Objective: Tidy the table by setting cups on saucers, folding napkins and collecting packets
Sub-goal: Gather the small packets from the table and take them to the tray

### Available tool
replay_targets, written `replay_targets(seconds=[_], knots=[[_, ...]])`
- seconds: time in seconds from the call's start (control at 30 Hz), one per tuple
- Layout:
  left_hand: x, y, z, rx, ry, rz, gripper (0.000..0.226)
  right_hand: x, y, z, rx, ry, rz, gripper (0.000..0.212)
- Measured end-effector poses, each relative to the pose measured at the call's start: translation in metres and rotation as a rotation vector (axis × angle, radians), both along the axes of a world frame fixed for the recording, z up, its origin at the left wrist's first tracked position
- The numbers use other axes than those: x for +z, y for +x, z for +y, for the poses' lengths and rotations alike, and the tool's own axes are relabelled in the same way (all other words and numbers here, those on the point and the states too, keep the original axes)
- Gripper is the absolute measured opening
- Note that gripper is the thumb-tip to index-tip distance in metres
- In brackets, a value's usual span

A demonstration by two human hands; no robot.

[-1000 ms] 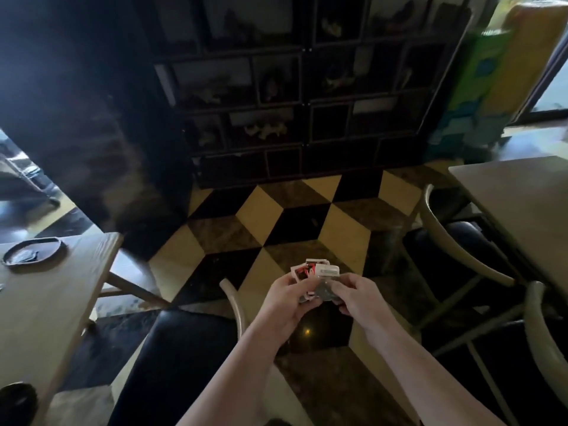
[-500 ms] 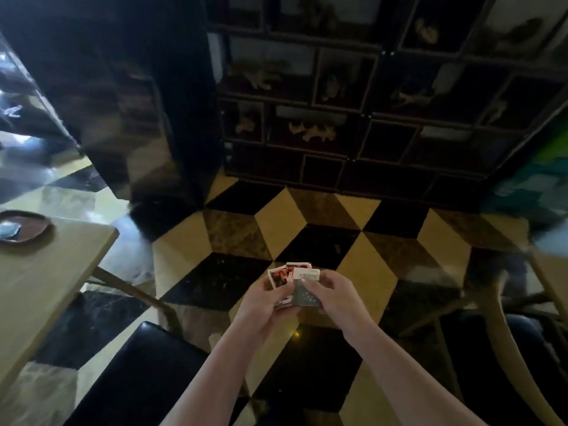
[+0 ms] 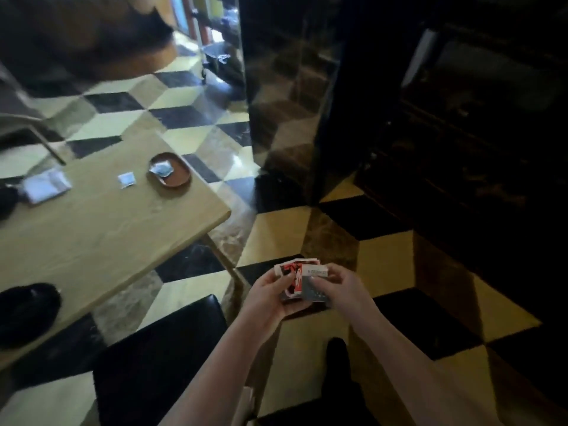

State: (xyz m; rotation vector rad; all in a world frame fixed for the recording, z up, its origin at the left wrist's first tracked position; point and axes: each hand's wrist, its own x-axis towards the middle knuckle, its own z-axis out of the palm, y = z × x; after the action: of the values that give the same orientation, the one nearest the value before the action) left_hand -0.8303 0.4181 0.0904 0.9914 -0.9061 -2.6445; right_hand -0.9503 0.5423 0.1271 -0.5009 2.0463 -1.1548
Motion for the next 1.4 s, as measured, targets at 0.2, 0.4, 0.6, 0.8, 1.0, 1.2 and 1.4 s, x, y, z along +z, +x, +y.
replay_targets(seconds=[0.2,0.4,0.6,0.8,1.0,1.2,1.4], knots=[[0.006,-0.034,-0.054,0.217,-0.134,-0.127,0.032,-0.018,-0.065,-0.092,0.306,-0.020,-0.080,0.009],[0.021,-0.062,-0.088,0.370,-0.152,-0.212,0.046,-0.010,-0.117,-0.168,0.591,-0.011,-0.135,0.020],[0.014,-0.072,-0.123,0.632,-0.141,-0.211,0.048,-0.012,-0.121,-0.241,0.750,0.017,-0.143,0.027],[-0.009,-0.062,-0.175,0.856,-0.089,-0.332,0.030,-0.022,-0.111,-0.324,0.845,0.052,-0.158,0.039],[-0.040,-0.030,-0.261,1.026,0.038,-0.314,0.027,-0.038,-0.081,-0.451,0.891,0.181,-0.128,0.032],[-0.063,0.013,-0.337,1.095,0.152,-0.329,0.025,-0.066,-0.031,-0.544,0.886,0.329,-0.079,0.009],[-0.074,0.040,-0.402,1.114,0.189,-0.395,0.024,-0.103,0.014,-0.633,0.839,0.441,0.021,0.014]])
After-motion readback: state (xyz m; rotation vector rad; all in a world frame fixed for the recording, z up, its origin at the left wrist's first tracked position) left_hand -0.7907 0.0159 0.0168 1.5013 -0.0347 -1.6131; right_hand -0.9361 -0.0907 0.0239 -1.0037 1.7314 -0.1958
